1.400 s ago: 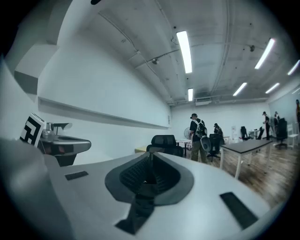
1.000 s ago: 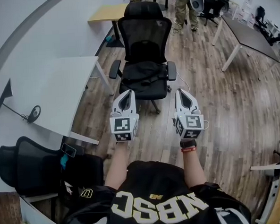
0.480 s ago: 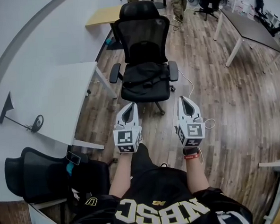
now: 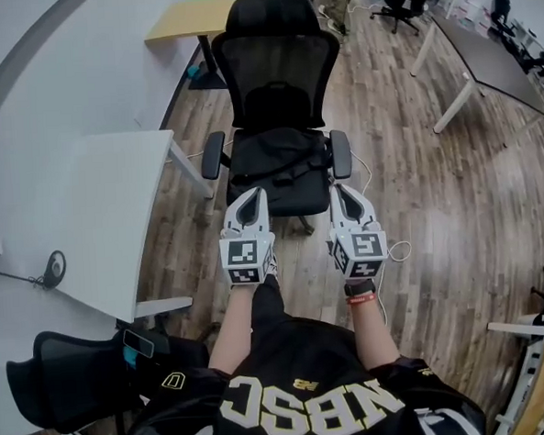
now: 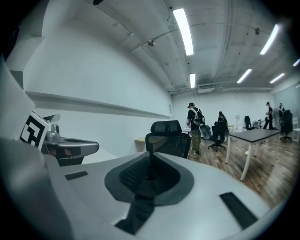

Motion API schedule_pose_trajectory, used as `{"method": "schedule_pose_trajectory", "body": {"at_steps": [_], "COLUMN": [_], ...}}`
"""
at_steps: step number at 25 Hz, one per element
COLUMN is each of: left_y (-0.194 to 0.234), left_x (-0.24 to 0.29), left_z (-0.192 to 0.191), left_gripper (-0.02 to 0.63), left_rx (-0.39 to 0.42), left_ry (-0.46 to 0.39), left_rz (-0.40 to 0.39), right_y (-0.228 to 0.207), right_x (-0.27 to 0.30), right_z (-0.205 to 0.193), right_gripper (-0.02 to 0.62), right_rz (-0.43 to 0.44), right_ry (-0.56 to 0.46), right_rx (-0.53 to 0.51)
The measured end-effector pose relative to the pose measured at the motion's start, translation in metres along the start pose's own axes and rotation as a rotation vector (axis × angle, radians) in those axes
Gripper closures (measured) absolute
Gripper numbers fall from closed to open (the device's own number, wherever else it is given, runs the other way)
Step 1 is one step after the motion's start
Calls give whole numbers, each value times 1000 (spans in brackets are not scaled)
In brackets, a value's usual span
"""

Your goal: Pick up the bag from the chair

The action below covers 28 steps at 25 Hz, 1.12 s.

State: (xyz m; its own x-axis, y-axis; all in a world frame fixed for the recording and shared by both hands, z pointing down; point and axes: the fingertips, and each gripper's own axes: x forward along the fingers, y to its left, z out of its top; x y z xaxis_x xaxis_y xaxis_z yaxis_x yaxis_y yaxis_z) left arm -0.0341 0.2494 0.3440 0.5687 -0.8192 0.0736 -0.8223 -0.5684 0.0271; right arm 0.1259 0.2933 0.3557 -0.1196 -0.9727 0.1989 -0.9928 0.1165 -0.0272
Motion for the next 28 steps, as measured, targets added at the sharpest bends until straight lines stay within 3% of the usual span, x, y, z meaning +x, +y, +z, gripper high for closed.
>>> {"method": "schedule_pose_trajectory", "body": {"at_steps": [4,7,17,23,28], "left_y": [58,93,157,177,198], "left_x": [58,99,196,240,274], "left_z": [5,-3,-88,-143,-196], "left_gripper": [592,592,591,579,498], "left_rx": [-10,-40,-133,-161,-205], "left_ry": [12,36,256,388,518], "left_rz": [20,-12,-96,-73,-29], "right_y": [13,17,7,-23,-49], "right_x": [70,122,253,299,351], "right_z": [13,10,-50,-91,-128], "right_gripper": [540,538,503,479,459], "right_rz": [12,4,-21,-27,8], "right_ry": [39,80,259,361,454], "right_rx": [-5,-6,27,61,60]}}
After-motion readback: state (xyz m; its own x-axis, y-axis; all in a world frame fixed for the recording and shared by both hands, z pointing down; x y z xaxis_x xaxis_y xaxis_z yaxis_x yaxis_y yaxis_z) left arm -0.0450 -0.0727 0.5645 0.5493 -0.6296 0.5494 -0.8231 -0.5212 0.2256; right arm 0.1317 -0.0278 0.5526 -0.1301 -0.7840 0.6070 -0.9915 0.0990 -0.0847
